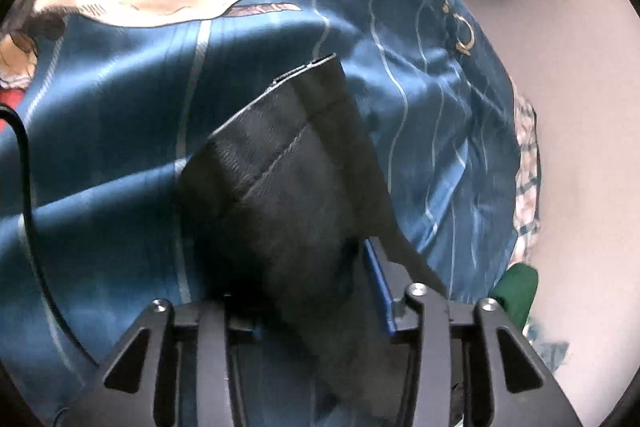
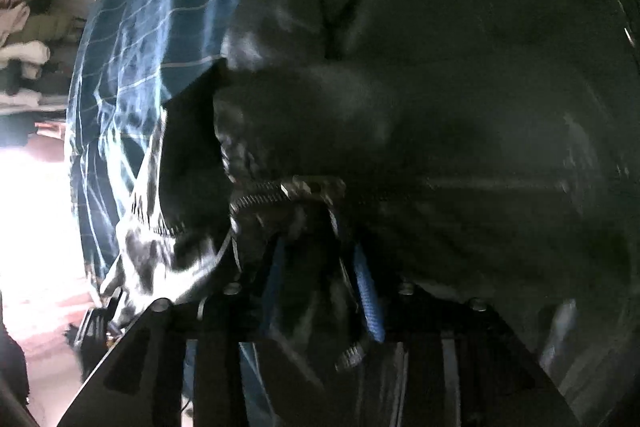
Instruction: Fold large clothes
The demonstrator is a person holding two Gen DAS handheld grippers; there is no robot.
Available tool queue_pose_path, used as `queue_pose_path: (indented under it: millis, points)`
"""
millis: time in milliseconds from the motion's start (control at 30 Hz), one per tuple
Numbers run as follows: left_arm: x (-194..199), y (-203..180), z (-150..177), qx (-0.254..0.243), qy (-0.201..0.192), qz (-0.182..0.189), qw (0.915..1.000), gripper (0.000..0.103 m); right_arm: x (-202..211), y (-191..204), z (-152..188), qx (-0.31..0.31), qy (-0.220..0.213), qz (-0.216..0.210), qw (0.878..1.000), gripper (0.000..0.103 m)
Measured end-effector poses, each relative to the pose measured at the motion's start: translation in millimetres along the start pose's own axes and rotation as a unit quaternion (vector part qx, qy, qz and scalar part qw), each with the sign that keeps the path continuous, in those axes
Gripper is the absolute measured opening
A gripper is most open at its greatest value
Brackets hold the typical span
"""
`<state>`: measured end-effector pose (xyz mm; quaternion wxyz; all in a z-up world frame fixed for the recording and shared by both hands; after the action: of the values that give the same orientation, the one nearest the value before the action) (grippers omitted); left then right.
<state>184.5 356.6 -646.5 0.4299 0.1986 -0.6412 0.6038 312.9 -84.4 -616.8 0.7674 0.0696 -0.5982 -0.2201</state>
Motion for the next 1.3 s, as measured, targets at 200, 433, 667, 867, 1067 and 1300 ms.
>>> queue_pose_path:
  millis: [200,433,667,867,1067,1300]
  points:
    - [0.8,-35.5,-13.6,-0.041,-0.054,-0.098,0.9929,0.016,11.3,6.8,9.1,-0.002,-0.028,0.006,1.0,0.05]
    - [34.8,-112.7,3.0,-0.196,-0.107,-0.149,0.9634,0.006,-23.6,30.5,-4.5,0.002,-0.027,0.025,0.999,0.052]
    - [79.2,-202.6,63.5,-0.358,-0.162,-0.18,0.9018,0.004,39.4,20.7,14.0,0.021,-0.072,0.142,0.987,0.074]
    - [80.3,-265.8,131.6,-0.46,-0.165,-0.164,0.8567,0.003,83.7,-3.2,32.8,0.025,-0.084,0.113,0.99,0.076]
    - [62.5,-317.0,228.7,-0.557,-0.134,-0.123,0.8106,0.003,125.5,-51.3,41.7,0.001,-0.118,0.105,0.987,0.081]
    - [-5.0,-360.5,401.1,-0.644,-0.003,-0.037,0.7644,0.003,159.4,-183.8,49.4,-0.121,-0.125,0.116,0.978,0.081]
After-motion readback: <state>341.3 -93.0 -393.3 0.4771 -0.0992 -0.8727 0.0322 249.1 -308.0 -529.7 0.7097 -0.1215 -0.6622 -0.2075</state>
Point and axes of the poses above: each gripper's, at about its wrist camera, not at the fingertips, and x roughly against the way its jaws point, y to its left, z to its underside, the point moved 5 cm from there along -x, roughly the way its jaws point, and after that the axes turned 10 degrees about y, right-handed, at the moved point
